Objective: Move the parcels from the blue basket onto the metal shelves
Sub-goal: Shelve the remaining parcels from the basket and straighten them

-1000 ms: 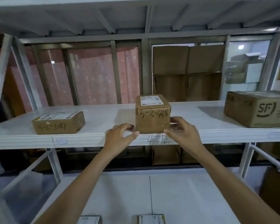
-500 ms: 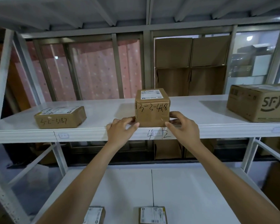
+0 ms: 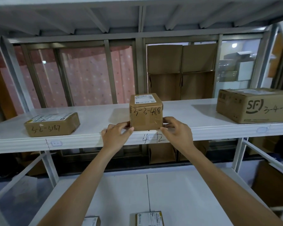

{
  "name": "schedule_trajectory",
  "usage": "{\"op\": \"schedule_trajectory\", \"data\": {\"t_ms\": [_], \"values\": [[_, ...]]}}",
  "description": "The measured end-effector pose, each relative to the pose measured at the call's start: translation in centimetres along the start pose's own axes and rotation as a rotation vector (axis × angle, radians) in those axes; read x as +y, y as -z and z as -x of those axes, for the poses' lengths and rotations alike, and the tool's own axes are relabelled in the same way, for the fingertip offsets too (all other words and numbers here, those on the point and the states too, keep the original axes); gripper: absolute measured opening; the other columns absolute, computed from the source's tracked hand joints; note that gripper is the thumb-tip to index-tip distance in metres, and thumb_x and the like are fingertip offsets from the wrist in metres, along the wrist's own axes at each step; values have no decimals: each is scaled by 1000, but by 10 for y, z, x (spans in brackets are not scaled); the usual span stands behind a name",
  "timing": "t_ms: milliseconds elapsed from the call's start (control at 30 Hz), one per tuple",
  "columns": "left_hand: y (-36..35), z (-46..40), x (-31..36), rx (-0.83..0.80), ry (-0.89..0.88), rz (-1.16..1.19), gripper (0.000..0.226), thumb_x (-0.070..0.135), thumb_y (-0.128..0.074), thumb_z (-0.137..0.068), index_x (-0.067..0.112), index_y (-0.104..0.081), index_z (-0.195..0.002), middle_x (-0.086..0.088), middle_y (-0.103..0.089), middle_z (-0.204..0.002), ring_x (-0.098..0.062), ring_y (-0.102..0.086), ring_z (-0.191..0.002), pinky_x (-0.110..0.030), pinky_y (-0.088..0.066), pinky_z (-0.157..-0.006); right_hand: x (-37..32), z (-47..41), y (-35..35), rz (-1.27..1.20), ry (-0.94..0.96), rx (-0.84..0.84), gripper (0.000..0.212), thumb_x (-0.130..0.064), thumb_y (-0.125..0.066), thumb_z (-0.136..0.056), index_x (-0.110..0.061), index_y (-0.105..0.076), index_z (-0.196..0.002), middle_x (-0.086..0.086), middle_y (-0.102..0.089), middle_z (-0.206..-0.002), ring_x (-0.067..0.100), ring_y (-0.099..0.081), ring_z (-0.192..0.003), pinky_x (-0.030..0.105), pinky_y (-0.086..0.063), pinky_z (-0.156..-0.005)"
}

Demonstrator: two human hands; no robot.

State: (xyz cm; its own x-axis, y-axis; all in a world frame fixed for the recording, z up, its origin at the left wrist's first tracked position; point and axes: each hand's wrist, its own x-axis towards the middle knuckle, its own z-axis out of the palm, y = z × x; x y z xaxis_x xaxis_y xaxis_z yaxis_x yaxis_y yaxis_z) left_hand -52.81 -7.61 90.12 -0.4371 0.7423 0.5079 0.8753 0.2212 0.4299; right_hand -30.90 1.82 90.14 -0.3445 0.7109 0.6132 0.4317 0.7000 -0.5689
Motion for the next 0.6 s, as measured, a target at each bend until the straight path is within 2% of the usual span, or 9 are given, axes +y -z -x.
{"op": "schedule_trajectory", "data": {"t_ms": [67,133,233,333,467,600], "values": [[5,4,-1,-28,-23,55,39,52,-46,-92,33,-57,-125,10,-63,-122,-19,-45,-121,-35,-25,-95,-2,4,5,-49,20,-45,39,-33,-65,-89,-20,-60,-126,-4,-68,-122,12,-64,-108,26,-52,-86],[11,12,2,7,-30,225,36,39,-55,-92,23,-59,-124,5,-62,-124,-19,-49,-120,-34,-33,-101,-3,10,14,-101,36,-68,40,-28,-67,-89,-18,-59,-127,-3,-65,-126,12,-61,-112,30,-52,-94],[26,25,18,262,-80,347,26,17,-62,-87,12,-60,-113,-1,-62,-115,-22,-51,-111,-32,-39,-93,3,19,40,-161,50,77,37,-19,-68,-88,-15,-60,-125,-1,-64,-125,11,-58,-114,32,-49,-100],[44,32,62,427,-218,418,19,12,-62,-85,12,-55,-102,2,-58,-102,-17,-53,-99,-30,-44,-85,15,23,77,-173,69,225,31,-14,-69,-88,-12,-63,-118,0,-67,-116,14,-61,-109,36,-51,-97],[41,39,138,328,-394,510,17,19,-59,-83,13,-52,-98,1,-56,-96,-15,-55,-89,-30,-46,-78,41,21,135,-138,52,308,30,-12,-70,-86,-14,-61,-115,1,-65,-112,15,-62,-104,40,-53,-93],[-4,36,203,120,-383,484,24,28,-60,-87,17,-50,-105,3,-55,-102,-11,-53,-95,-30,-48,-79,88,21,196,-95,-31,482,32,-22,-70,-86,-20,-57,-115,1,-62,-112,18,-59,-105,46,-52,-92]]}}
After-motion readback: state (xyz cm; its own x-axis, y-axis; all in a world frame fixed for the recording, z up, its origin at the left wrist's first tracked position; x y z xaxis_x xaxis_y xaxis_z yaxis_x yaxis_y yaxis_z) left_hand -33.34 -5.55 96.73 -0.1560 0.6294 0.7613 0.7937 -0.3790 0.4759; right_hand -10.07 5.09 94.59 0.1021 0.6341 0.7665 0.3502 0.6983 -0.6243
